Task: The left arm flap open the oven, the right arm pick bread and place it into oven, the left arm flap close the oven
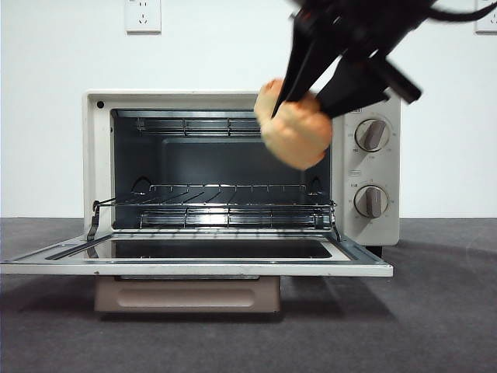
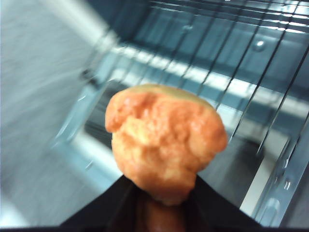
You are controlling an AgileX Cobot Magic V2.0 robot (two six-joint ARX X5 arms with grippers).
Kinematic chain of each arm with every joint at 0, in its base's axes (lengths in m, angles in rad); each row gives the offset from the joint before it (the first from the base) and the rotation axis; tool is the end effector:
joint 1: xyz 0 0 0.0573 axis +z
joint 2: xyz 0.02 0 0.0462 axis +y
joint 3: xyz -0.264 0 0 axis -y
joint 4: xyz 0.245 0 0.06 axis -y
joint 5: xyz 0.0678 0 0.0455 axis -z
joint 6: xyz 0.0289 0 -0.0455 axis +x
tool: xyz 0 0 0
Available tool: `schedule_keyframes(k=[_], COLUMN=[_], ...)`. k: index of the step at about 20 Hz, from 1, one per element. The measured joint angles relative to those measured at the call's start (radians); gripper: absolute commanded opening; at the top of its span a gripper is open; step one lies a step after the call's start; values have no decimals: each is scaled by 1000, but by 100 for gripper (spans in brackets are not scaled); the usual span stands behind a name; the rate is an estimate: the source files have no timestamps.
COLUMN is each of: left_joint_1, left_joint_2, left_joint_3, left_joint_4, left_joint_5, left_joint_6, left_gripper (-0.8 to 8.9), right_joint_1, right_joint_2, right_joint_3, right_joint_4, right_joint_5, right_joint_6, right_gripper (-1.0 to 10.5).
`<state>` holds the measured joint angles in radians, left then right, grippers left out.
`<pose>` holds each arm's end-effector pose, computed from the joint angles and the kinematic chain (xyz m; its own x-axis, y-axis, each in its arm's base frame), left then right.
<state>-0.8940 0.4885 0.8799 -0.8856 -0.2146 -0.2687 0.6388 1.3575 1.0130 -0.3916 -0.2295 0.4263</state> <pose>0.0518 -0.0546 0.3308 0.7047 -0.5372 -0.4634 0.5423 0.8291 -0.1363 0.2258 0.1759 0.2708 0.4437 0.6129 -0.6538 -0.4290 0.7858 0.4455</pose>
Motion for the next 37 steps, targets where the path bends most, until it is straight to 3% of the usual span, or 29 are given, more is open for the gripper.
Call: schedule_keyframes(k=[8,15,18,22,27,33,37], left_joint_1=[0,0,0,0,0,18,54], left_joint_2=[0,0,0,0,0,19,82], left_joint_3=[0,0,0,0,0,0,0], left_joint_4=[6,6,6,6,6,2,-2], left_joint_5=[0,0,0,0,0,-47,11], left_joint_6=[-7,-7,-7,-7,-7,-31,-71], left_gripper=[17,17,17,17,17,15,14], right_joint_1=[-1,-1,-1,0,9,8,31], right_joint_2=[261,301,301,301,300,172,5], right_joint_3=[201,215,215,215,216,216,220], right_joint_4=[6,43,44,45,42,-93,-312], right_joint_5=[126,227,232,252,240,249,226], right_joint_6=[25,42,43,43,43,43,12], right_gripper=[95,98,168,348,419,419,418])
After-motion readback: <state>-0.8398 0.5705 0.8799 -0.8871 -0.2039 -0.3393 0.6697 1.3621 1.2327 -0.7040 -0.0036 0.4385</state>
